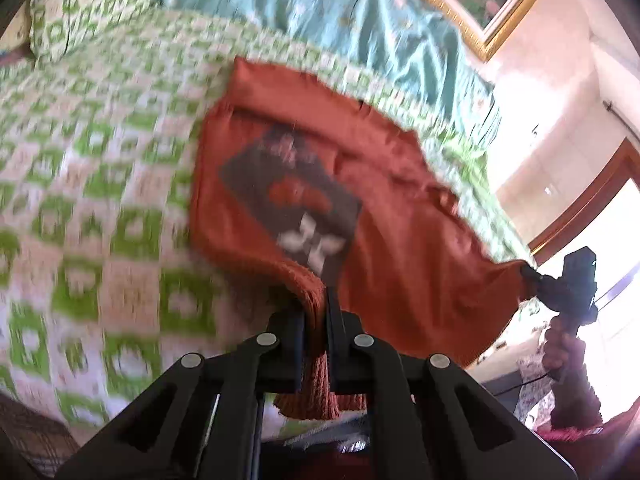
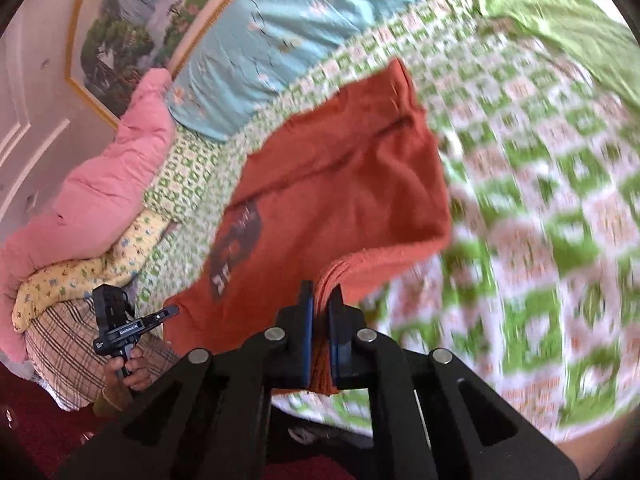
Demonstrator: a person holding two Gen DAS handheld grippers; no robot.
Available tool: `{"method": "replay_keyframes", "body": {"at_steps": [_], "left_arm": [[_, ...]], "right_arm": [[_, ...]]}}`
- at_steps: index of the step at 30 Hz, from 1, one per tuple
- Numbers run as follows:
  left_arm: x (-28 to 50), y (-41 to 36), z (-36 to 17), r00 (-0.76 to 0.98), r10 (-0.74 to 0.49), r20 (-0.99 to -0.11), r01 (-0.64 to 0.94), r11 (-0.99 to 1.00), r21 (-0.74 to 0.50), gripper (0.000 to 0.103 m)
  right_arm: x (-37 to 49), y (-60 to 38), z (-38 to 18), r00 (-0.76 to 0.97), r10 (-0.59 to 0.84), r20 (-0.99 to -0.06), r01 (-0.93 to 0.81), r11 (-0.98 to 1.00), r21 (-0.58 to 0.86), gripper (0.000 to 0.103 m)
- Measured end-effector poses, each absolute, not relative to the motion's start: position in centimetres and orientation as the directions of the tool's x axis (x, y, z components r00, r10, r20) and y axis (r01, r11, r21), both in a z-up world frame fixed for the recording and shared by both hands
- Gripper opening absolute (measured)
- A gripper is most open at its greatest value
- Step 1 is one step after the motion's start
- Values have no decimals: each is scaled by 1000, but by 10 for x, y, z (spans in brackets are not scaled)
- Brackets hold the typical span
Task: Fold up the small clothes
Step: 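Grasp the ribbed hem with both grippers, then lift the hem with both grippers and fold it toward the collar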
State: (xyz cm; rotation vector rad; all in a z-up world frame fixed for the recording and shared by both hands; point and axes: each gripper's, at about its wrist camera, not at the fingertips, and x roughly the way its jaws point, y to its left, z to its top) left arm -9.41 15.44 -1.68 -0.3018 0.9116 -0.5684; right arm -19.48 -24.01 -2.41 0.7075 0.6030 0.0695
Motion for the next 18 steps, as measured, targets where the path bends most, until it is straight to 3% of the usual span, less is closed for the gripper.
{"method": "replay_keyframes", "body": {"at_steps": [10,18], "left_arm": [[-11,152,30,625,-582,-520,326,800,-504,6],[76,130,27,647,-535,-542,289,831,-476,6]], "right_arm": [[-139,-271,20,901,207,-381,84,779,621,7],[-65,-316,35,909,152,-389,127,786,604,7]]}}
